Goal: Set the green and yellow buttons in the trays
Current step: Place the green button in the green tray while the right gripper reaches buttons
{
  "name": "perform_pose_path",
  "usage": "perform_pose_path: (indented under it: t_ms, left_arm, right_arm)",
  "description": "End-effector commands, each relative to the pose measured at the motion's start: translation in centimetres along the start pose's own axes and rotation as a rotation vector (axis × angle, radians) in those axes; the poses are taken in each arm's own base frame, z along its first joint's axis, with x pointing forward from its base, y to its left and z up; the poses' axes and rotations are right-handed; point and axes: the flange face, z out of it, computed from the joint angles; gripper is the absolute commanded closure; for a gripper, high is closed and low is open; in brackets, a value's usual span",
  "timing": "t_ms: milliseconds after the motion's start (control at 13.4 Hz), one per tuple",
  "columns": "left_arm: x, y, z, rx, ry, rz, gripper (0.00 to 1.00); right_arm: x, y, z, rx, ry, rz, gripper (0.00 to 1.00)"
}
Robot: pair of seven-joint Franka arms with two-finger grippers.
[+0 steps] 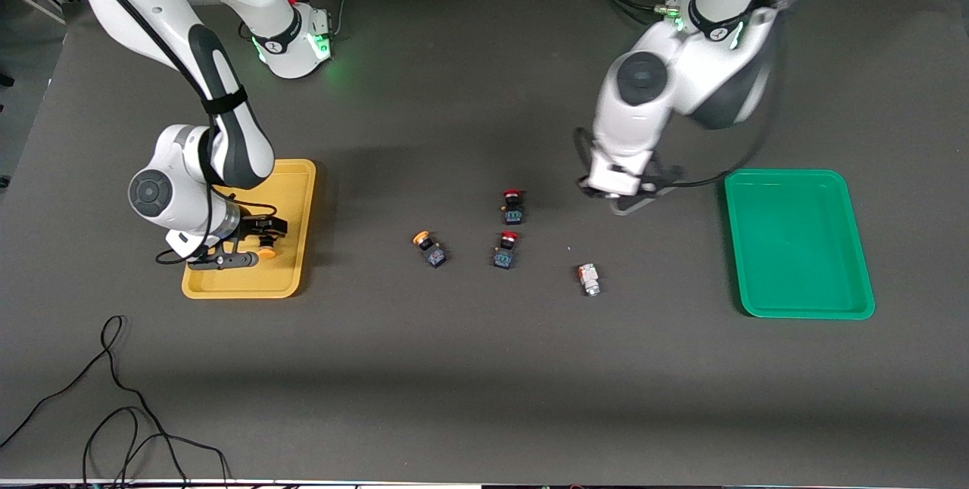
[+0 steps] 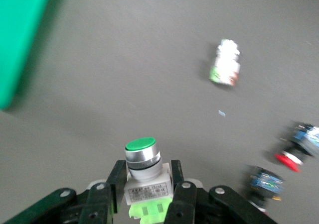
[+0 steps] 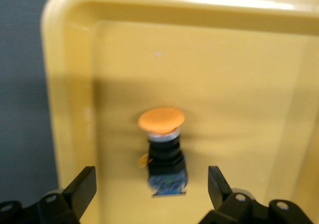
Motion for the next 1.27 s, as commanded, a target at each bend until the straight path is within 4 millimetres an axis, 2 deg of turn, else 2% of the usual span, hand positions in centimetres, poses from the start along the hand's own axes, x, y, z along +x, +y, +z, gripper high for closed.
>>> perform_pose_path:
  t_ms: [0,224,299,448,598,747,822,896,971,1046,1195]
  left_arm:
    - [6.2,-8.3,-1.9,0.015,-0.029,0.170,1.00]
    - [13.4,-18.3,-1.2,-0.001,-0.049,0.371,1.00]
    - [15.1,-20.8,-0.3,-0.008,-0.052,0.425,1.00]
    - [17.4,-23.4,2.0,-0.022,-0.040,0.481,1.00]
    - [18.7,-24.0,4.9,-0.029,-0.038,0.488,1.00]
    - [19.5,-23.5,8.5,-0.035,-0.040,0.498,1.00]
    - [20.0,-24.1,10.3,-0.039,-0.043,0.485,1.00]
    - [20.8,-25.2,11.8,-0.045,-0.034,0.472,1.00]
    - [21.2,-25.3,14.0,-0.052,-0.028,0.478,1.00]
    - [21.3,-25.2,15.1,-0.055,-0.023,0.484,1.00]
    - [21.2,-25.1,15.9,-0.058,-0.038,0.483,0.99]
  right_arm:
    - [1.2,-1.4,-6.2,0.073,-0.032,0.032,0.01]
    - [2.9,-3.4,-12.7,0.097,-0.077,0.077,0.01]
    - [3.3,-4.4,-14.4,0.106,-0.082,0.098,0.00]
    - [3.8,-9.5,-16.9,0.177,-0.051,0.068,0.00]
    - [4.4,-14.1,-18.0,0.183,-0.028,0.124,0.00]
    - [4.7,-20.1,-18.1,0.152,-0.015,0.135,0.00]
    - [4.8,-22.8,-17.7,0.134,-0.011,0.133,0.00]
    - [4.9,-24.9,-16.9,0.116,-0.011,0.123,0.00]
    - [5.0,-26.5,-15.8,0.103,0.003,0.100,0.00]
    - [5.1,-27.8,-14.7,0.096,0.033,0.071,0.00]
    - [4.7,-31.5,-11.8,0.074,0.110,-0.102,0.00]
